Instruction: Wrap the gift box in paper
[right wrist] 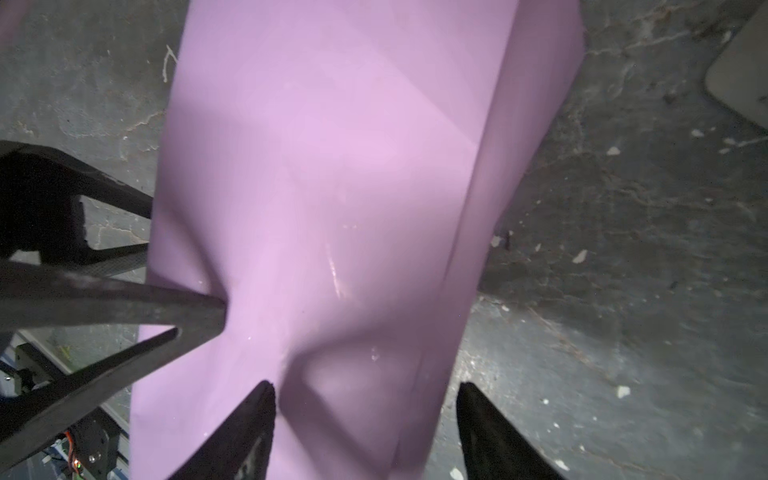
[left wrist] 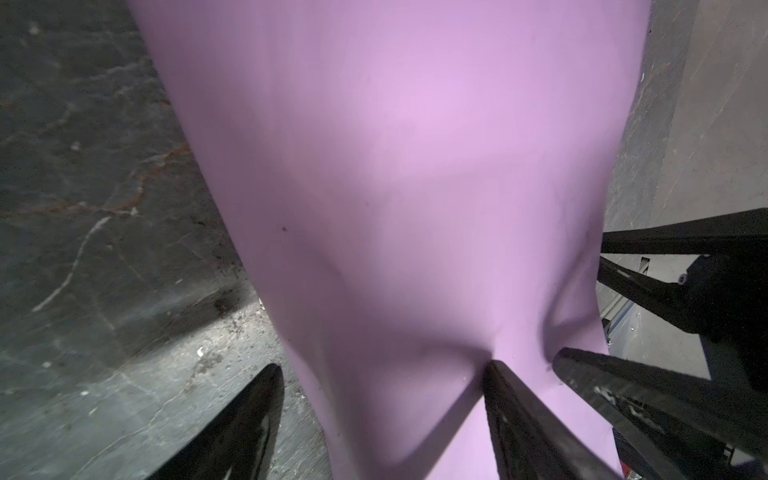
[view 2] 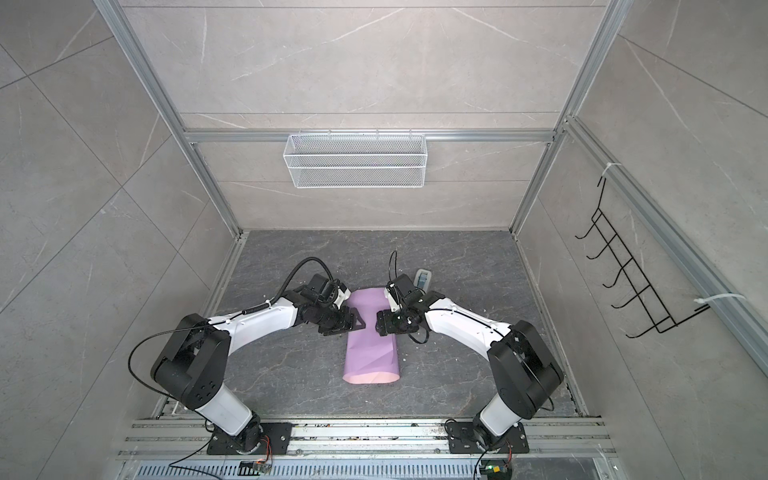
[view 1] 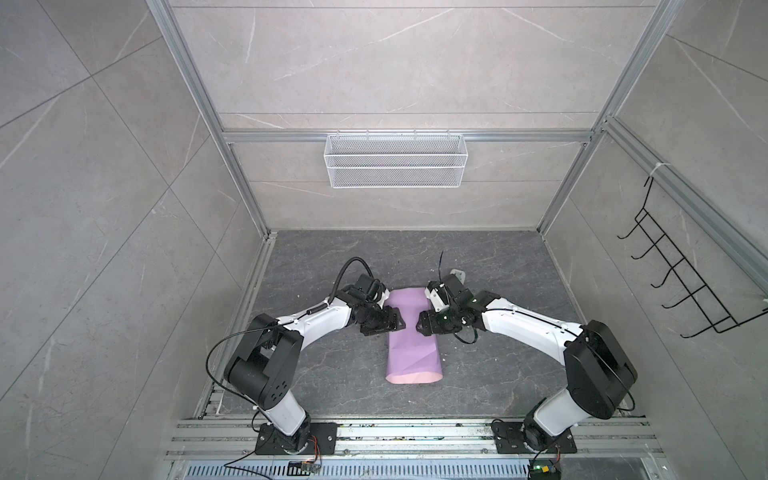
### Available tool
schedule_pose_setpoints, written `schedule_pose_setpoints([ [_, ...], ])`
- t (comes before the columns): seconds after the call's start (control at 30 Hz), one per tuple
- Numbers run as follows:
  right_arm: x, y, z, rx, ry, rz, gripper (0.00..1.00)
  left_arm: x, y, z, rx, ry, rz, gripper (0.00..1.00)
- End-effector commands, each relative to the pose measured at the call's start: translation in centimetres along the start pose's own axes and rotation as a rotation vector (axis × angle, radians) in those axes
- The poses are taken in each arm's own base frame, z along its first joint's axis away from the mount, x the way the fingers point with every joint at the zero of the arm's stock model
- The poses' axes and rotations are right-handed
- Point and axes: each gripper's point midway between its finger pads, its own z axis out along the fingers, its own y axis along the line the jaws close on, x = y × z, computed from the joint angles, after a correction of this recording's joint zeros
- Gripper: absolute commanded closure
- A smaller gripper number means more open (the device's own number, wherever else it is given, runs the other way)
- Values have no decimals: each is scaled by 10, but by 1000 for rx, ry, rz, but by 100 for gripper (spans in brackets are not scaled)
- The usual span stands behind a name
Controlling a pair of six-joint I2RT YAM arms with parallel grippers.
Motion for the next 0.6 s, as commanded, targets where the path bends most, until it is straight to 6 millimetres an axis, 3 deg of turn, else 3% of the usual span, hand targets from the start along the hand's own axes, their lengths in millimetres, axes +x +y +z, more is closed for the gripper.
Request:
schedule_pose_setpoints([
  [0.0,6,-14,5,79,35,-17,29,20,29,12,-113,66,-15,23],
  [0.23,23,-25,15,105,85,-10,31,8,16,4,-82,23,-12,23],
  [0.43,33,-30,17,112,100,-1,32,-14,-10,-16,-20,-69,8,22],
  [0.57,34,-30,17,109,101,2,32,-17,-12,-28,-28,-105,12,22],
])
